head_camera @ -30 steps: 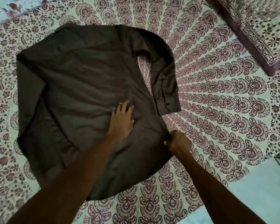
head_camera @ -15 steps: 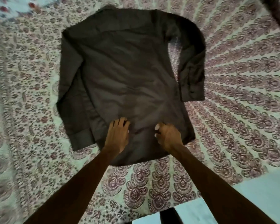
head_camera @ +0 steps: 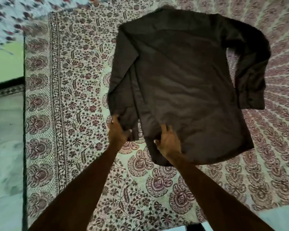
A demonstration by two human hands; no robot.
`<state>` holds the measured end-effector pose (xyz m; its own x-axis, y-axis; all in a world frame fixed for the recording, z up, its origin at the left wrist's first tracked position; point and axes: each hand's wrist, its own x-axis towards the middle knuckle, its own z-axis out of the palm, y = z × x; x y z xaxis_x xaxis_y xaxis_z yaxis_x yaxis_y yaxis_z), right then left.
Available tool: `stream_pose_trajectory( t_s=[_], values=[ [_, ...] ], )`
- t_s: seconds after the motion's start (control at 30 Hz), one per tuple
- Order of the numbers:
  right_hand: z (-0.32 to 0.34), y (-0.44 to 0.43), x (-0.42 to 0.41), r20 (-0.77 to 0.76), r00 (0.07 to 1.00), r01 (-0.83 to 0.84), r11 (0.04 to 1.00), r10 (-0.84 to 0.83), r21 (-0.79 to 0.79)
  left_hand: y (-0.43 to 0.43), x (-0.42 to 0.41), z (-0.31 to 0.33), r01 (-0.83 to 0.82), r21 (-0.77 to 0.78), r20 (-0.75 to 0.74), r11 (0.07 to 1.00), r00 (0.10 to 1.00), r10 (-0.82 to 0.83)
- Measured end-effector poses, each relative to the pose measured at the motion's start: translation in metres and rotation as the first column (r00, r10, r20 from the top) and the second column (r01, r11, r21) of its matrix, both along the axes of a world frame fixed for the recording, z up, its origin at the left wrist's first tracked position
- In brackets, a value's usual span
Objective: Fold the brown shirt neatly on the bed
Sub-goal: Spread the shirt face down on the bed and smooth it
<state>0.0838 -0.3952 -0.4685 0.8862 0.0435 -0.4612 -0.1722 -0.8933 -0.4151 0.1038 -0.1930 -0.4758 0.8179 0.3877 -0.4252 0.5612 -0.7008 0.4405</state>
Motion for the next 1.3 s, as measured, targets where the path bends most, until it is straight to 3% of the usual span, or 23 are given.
stream_pose_trajectory(
  t_s=[0.07, 0.13, 0.23, 0.33, 0.43, 0.5, 0.57, 0.63, 0.73, 0.83, 0.97, 1.13, 1.3],
  values=[
    [0.001, 0.012, 0.003, -0.027, 0.989, 0.144, 0.989, -0.145, -0.032, 0.014, 0.005, 0.006, 0.089, 0.02, 0.016, 0.996, 0.996, -0.089],
    [0.004, 0.022, 0.006, -0.086, 0.969, 0.227, 0.973, -0.231, -0.05, 0.035, 0.014, 0.017, 0.161, 0.235, -0.038, 0.959, 0.987, -0.157],
    [0.009, 0.047, 0.003, -0.096, 0.98, 0.172, 0.984, -0.175, -0.039, 0.094, 0.03, 0.029, 0.065, 0.477, -0.125, 0.877, 0.992, -0.005],
    [0.012, 0.075, -0.007, -0.04, 0.986, 0.164, 0.981, -0.161, 0.107, 0.16, 0.04, 0.018, -0.098, 0.551, -0.075, 0.829, 0.983, 0.166],
    [0.009, 0.099, -0.015, -0.093, 0.992, 0.103, 0.976, -0.086, 0.19, 0.178, 0.043, 0.015, -0.084, 0.607, -0.021, 0.79, 0.992, 0.122],
    [0.005, 0.111, -0.022, -0.125, 0.992, 0.062, 0.974, -0.035, 0.218, 0.163, 0.043, 0.016, 0.048, 0.523, 0.013, 0.851, 0.998, -0.064],
    [0.002, 0.119, -0.028, -0.139, 0.99, 0.049, 0.974, -0.018, 0.222, 0.138, 0.043, 0.015, 0.224, 0.235, 0.135, 0.946, 0.956, -0.26],
    [0.0, 0.125, -0.032, -0.141, 0.99, 0.044, 0.978, -0.015, 0.204, 0.112, 0.047, 0.01, 0.3, -0.028, 0.13, 0.953, 0.947, -0.294],
    [-0.006, 0.128, -0.034, -0.125, 0.992, 0.048, 0.982, -0.026, 0.18, 0.081, 0.058, -0.002, 0.179, -0.279, -0.047, 0.944, 0.979, -0.199],
    [-0.009, 0.127, -0.038, -0.139, 0.99, 0.04, 0.989, -0.021, 0.141, 0.068, 0.066, -0.006, 0.137, -0.289, -0.037, 0.947, 0.987, -0.154],
    [-0.011, 0.127, -0.039, -0.161, 0.987, -0.01, 0.998, 0.02, 0.061, 0.076, 0.066, -0.009, 0.187, -0.27, -0.087, 0.944, 0.972, -0.218],
    [-0.008, 0.125, -0.031, -0.23, 0.971, -0.049, 0.994, 0.07, 0.093, 0.086, 0.063, -0.013, 0.206, -0.421, -0.121, 0.883, 0.952, -0.28],
    [-0.009, 0.123, -0.018, -0.288, 0.951, -0.086, 0.991, 0.111, 0.098, 0.077, 0.059, -0.011, 0.233, -0.358, -0.099, 0.904, 0.953, -0.285]
  ],
)
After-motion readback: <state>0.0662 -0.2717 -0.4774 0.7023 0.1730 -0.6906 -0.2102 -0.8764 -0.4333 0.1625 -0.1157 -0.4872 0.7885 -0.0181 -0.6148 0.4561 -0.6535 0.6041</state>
